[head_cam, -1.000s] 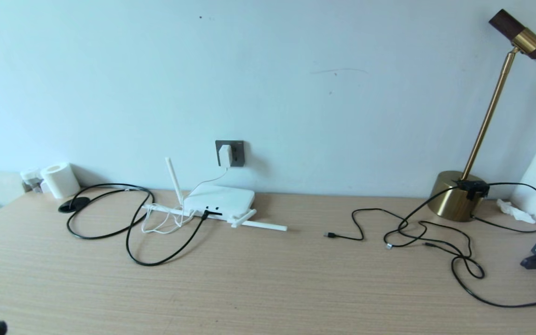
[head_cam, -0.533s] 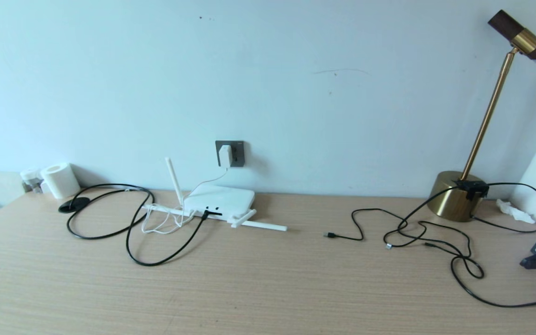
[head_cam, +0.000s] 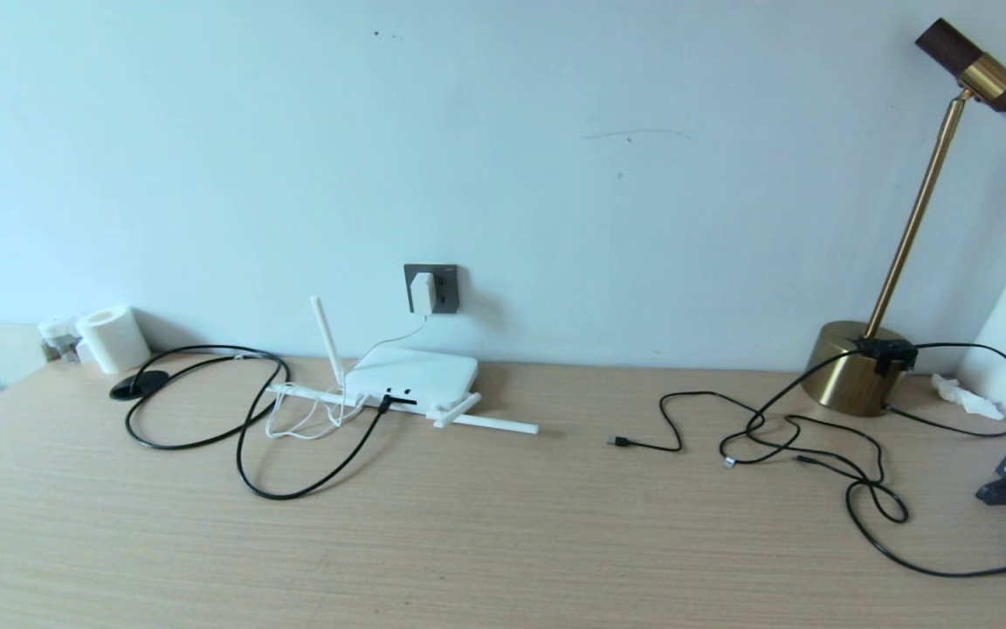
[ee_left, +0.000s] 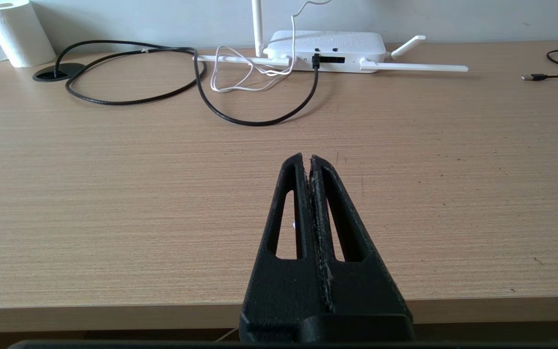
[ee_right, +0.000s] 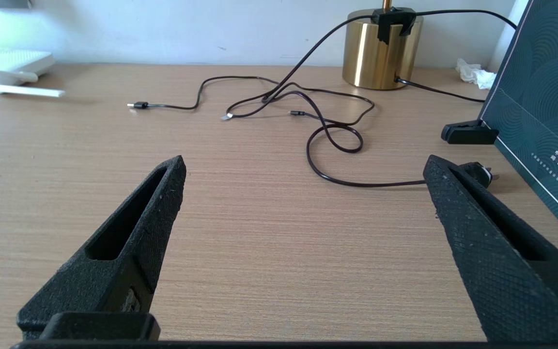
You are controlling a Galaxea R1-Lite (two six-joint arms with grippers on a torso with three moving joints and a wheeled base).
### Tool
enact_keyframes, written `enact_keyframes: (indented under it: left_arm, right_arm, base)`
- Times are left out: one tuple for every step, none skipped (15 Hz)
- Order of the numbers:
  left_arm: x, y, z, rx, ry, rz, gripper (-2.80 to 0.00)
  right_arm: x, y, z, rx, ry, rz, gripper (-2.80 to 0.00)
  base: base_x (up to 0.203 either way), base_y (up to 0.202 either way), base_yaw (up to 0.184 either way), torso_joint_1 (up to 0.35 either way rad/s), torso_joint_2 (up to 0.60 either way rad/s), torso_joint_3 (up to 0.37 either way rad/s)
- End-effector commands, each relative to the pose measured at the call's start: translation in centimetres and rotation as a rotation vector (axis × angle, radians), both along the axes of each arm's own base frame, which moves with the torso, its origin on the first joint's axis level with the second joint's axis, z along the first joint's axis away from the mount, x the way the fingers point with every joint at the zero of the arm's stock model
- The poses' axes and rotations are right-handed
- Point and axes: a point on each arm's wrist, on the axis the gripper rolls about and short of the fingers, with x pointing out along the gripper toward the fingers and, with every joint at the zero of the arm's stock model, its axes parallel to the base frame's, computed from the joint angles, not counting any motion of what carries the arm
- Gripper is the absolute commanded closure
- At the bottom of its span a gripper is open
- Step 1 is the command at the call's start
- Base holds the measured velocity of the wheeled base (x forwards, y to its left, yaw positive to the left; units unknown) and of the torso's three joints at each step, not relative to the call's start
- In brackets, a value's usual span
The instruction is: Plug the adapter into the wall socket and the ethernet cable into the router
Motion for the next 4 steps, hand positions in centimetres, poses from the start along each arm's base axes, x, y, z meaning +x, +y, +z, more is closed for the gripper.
enact_keyframes:
  left_arm:
    - [0.0,0.0,-0.01,0.0,-0.001,0.0,0.0]
    - [0.0,0.0,-0.01,0.0,-0.001,0.0,0.0]
    - [0.0,0.0,-0.01,0.0,-0.001,0.0,0.0]
    - [0.0,0.0,-0.01,0.0,-0.001,0.001,0.0]
  right_arm:
    - [0.06,0.0,-0.25,-0.006,0.011,0.002,-2.8]
    - [0.08,0.0,-0.28,-0.005,0.01,0.004,-2.8]
    - [0.08,-0.01,-0.28,0.009,0.009,-0.001,-2.8]
    - [0.08,-0.01,-0.28,0.008,0.009,-0.001,-2.8]
  base:
    - [0.0,0.0,0.0,0.0,0.0,0.0]
    - [0.0,0.0,0.0,0.0,0.0,0.0]
    - [0.0,0.0,0.0,0.0,0.0,0.0]
    - [0.0,0.0,0.0,0.0,0.0,0.0]
